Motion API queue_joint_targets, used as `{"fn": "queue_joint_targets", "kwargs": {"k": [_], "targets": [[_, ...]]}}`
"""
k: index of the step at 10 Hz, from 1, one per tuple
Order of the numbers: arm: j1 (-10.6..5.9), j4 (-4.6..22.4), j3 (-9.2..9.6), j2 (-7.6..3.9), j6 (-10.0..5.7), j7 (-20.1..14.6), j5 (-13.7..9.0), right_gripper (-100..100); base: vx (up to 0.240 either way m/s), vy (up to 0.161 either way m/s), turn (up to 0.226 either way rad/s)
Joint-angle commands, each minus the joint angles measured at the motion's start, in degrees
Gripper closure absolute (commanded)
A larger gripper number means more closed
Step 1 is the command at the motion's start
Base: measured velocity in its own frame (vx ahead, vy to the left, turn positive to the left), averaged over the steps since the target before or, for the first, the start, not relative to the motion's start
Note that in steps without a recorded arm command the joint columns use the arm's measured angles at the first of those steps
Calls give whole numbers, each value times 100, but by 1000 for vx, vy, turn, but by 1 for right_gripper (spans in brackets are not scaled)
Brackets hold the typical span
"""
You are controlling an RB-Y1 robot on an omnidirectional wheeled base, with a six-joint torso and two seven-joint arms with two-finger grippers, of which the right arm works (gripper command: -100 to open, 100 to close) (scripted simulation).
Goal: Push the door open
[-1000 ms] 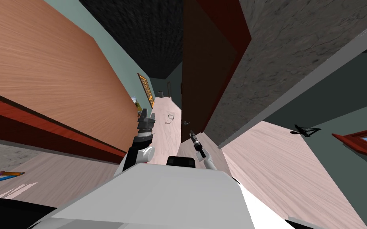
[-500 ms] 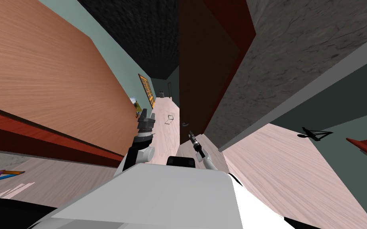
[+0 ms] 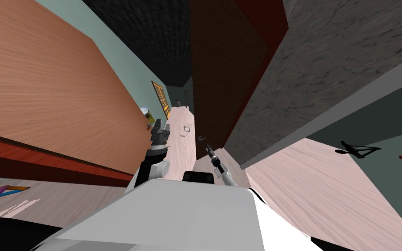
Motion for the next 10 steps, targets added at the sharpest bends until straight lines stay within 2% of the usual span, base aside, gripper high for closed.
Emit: {"fn": "queue_joint_targets", "kwargs": {"k": [1, 4, 7, 8, 9, 10], "targets": [[6, -4, -13, 2, 16, 33, -17, -100, 149, 81, 45], [3, 24, -42, 35, 27, 92, -51, -100, 180, 75, 26], [0, 58, -76, 115, 41, 162, -91, -100, 200, 79, 36], [-2, 59, -70, 97, 32, 148, -83, -100, 81, 36, 5], [-2, 59, -70, 97, 32, 148, -83, 100, -8, -5, -6], [-2, 59, -70, 97, 32, 148, -83, 100, -25, -14, 11]]}}
